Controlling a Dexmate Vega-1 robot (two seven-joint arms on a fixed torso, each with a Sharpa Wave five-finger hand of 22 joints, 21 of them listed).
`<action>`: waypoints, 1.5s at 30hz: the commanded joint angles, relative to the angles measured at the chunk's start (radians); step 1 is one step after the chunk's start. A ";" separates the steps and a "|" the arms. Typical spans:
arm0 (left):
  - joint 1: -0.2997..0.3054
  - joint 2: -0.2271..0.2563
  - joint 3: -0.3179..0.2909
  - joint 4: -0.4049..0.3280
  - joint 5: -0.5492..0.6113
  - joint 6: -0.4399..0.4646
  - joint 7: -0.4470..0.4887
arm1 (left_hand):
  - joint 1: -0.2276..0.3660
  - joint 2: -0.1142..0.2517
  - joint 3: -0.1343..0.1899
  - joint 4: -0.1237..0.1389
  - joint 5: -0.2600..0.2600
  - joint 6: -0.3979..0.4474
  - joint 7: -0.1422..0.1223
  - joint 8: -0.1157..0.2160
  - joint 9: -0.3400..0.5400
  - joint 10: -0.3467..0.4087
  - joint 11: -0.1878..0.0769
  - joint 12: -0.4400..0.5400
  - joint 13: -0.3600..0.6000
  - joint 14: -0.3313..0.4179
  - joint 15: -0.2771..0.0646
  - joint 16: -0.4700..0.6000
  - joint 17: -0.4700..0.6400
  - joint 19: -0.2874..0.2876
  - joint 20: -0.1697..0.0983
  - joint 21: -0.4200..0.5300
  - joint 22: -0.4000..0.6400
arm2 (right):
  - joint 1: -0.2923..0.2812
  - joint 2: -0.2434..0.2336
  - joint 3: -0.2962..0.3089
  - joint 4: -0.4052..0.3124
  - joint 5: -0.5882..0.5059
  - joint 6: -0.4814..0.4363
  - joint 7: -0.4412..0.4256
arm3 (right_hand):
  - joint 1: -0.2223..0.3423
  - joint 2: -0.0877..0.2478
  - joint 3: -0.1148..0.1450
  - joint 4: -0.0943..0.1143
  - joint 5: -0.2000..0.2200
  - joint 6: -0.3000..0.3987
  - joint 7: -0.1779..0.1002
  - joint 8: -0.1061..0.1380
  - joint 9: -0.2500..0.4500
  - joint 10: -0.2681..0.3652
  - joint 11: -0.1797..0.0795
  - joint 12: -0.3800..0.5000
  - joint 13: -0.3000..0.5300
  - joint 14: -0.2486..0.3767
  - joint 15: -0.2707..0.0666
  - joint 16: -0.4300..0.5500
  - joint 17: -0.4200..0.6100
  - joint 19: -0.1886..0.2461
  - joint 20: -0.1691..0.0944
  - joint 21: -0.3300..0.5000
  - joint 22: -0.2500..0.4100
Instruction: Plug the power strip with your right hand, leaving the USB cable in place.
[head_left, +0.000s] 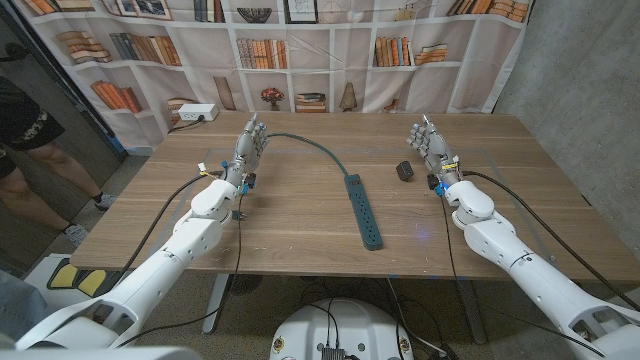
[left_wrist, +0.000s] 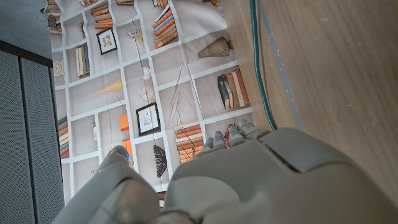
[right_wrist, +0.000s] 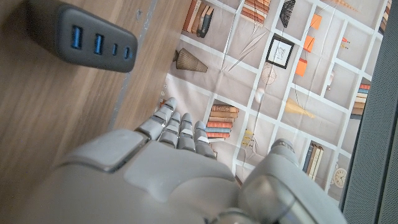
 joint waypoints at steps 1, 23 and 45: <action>0.010 0.015 -0.004 -0.045 0.012 -0.016 -0.006 | 0.010 0.004 0.003 -0.006 0.007 -0.023 0.003 0.007 0.005 0.008 -0.001 0.008 0.005 0.007 0.001 0.009 0.001 -0.003 0.004 0.008 0.003 | -0.072 -0.045 0.022 -0.097 -0.060 0.015 -0.074 | 0.027 0.000 0.005 -0.014 -0.005 0.011 0.024 0.005 0.003 0.020 0.000 0.008 0.005 0.016 0.005 0.004 0.003 0.016 0.001 0.004 0.003; 0.061 0.067 -0.029 -0.127 0.007 -0.015 -0.010 | 0.022 0.006 0.002 -0.012 0.006 -0.010 0.002 0.010 0.005 0.020 0.000 0.010 0.005 0.018 0.001 0.010 0.001 0.003 0.007 0.009 0.003 | -0.227 -0.093 0.062 -0.288 -0.278 -0.050 -0.323 | 0.166 -0.020 0.035 -0.050 -0.023 0.140 -0.004 0.022 0.004 0.170 -0.034 0.035 0.006 0.169 -0.029 0.016 0.002 0.149 -0.013 0.024 0.004; 0.036 0.070 -0.026 -0.121 0.013 -0.035 -0.046 | 0.030 0.009 -0.001 -0.015 0.006 -0.004 -0.001 0.009 0.005 0.025 -0.003 0.009 0.005 0.021 0.001 0.008 0.001 0.003 0.015 0.009 0.003 | -0.257 -0.078 0.044 -0.403 -0.544 -0.236 -0.535 | 0.412 -0.082 0.073 -0.057 -0.024 0.301 -0.037 0.028 0.007 0.379 -0.087 0.062 0.007 0.411 -0.105 0.026 0.003 0.377 -0.055 0.064 0.009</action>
